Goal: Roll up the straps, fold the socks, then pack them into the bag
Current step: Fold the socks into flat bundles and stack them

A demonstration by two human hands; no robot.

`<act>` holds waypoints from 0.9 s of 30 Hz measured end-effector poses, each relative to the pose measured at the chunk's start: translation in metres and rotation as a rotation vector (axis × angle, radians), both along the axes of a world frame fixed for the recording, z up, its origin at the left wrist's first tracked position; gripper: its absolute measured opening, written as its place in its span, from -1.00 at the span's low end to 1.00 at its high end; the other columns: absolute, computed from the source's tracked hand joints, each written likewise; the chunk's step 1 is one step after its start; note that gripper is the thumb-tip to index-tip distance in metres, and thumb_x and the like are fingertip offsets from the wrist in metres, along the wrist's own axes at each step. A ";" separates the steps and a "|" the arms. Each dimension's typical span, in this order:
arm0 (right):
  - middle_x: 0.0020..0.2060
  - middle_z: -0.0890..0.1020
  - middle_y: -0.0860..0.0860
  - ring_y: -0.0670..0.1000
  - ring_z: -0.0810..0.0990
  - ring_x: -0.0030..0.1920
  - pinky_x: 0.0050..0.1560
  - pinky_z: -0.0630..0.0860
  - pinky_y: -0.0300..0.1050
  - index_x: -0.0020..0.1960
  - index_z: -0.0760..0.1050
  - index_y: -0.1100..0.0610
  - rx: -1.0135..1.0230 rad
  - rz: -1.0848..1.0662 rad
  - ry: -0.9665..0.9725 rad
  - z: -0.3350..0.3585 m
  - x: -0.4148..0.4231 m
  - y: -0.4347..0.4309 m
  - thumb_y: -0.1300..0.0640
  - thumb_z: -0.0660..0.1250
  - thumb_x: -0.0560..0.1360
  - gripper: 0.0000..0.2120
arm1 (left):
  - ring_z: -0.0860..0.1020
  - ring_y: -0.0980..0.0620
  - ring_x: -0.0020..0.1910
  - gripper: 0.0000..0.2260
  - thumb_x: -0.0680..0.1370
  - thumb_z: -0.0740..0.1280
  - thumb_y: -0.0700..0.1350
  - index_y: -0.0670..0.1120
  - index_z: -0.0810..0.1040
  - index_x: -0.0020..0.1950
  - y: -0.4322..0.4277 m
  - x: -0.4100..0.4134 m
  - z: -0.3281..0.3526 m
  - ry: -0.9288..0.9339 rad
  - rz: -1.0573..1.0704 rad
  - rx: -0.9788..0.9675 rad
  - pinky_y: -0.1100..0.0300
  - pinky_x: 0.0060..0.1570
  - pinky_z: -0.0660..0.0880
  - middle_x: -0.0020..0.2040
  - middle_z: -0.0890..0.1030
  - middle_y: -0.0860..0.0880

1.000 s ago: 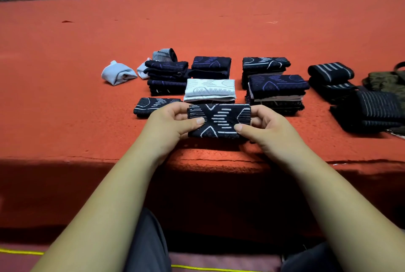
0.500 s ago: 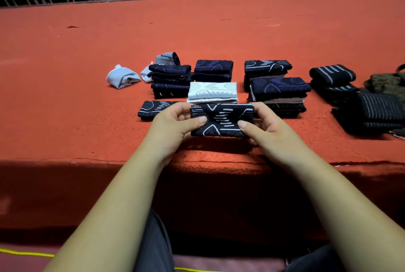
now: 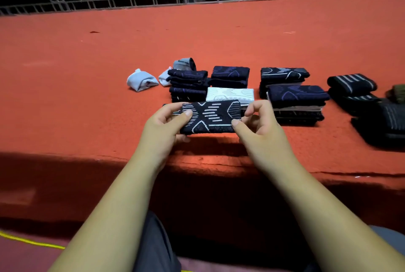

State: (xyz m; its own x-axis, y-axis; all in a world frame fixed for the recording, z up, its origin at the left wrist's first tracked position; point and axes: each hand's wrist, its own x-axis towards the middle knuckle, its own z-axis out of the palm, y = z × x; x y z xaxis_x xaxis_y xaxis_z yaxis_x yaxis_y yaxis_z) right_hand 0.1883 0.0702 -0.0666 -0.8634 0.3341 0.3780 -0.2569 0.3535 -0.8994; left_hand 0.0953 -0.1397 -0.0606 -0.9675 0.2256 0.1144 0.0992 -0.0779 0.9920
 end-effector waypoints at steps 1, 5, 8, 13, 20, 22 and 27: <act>-0.27 0.55 -0.12 -0.09 0.46 -0.28 -0.17 0.40 -0.17 0.02 0.39 -0.04 0.040 -0.011 0.017 0.001 -0.002 -0.007 0.13 0.42 0.61 -0.80 | 0.68 0.03 -0.06 -0.76 0.64 0.44 -0.14 -0.10 0.65 0.31 -0.004 -0.002 0.000 -0.012 0.027 0.023 0.16 -0.26 0.62 0.07 0.75 -0.09; -0.26 0.62 -0.10 -0.08 0.53 -0.26 -0.10 0.46 -0.09 -0.03 0.48 -0.02 0.044 -0.057 0.045 -0.003 -0.019 -0.030 0.11 0.44 0.61 -0.86 | 0.68 -0.05 -0.04 -0.67 0.56 0.52 -0.21 -0.16 0.51 0.27 -0.025 -0.010 -0.001 -0.064 0.072 0.163 0.15 -0.18 0.66 0.04 0.72 -0.11; -0.19 0.67 -0.16 -0.16 0.62 -0.17 -0.04 0.49 -0.17 -0.03 0.55 -0.01 -0.022 -0.086 0.043 -0.004 -0.032 -0.045 0.10 0.46 0.60 -0.90 | 0.68 -0.04 -0.05 -0.68 0.49 0.52 -0.32 -0.08 0.48 0.11 -0.038 -0.016 -0.002 -0.031 0.048 0.240 0.11 -0.04 0.66 -0.02 0.66 -0.07; -0.06 0.75 -0.15 -0.16 0.69 -0.03 0.12 0.57 -0.20 0.16 0.63 -0.06 -0.008 -0.059 0.013 -0.003 -0.051 -0.063 0.08 0.42 0.62 -0.87 | 0.66 -0.10 0.00 -0.87 0.56 0.51 -0.29 -0.05 0.70 -0.04 -0.054 -0.034 -0.011 0.077 0.174 0.102 -0.18 0.30 0.60 -0.01 0.71 -0.18; -0.36 0.47 -0.20 -0.22 0.51 -0.32 -0.19 0.35 -0.45 0.59 0.42 -0.09 0.290 0.039 -0.108 -0.005 -0.069 -0.076 0.16 0.33 0.65 -0.48 | 0.71 0.12 -0.04 -0.83 0.62 0.44 -0.28 -0.15 0.72 0.18 -0.055 -0.063 -0.010 0.171 0.288 -0.007 0.27 -0.07 0.62 0.00 0.78 -0.01; -0.19 0.44 -0.27 -0.24 0.52 -0.19 -0.04 0.38 -0.43 0.65 0.32 -0.06 0.344 0.052 -0.145 -0.007 -0.074 -0.079 0.15 0.32 0.66 -0.42 | 0.71 0.08 0.05 -0.79 0.61 0.45 -0.26 -0.09 0.73 0.22 -0.055 -0.073 -0.014 0.160 0.282 -0.033 0.18 -0.01 0.65 0.06 0.77 0.00; 0.33 0.62 0.10 0.10 0.54 0.39 0.43 0.39 -0.08 0.70 0.20 -0.02 0.438 0.055 -0.234 -0.013 -0.084 -0.081 0.12 0.29 0.66 -0.36 | 0.67 0.14 0.21 -0.73 0.58 0.47 -0.23 -0.02 0.72 0.25 -0.055 -0.088 -0.025 0.247 0.265 -0.252 0.01 0.35 0.57 0.25 0.70 0.04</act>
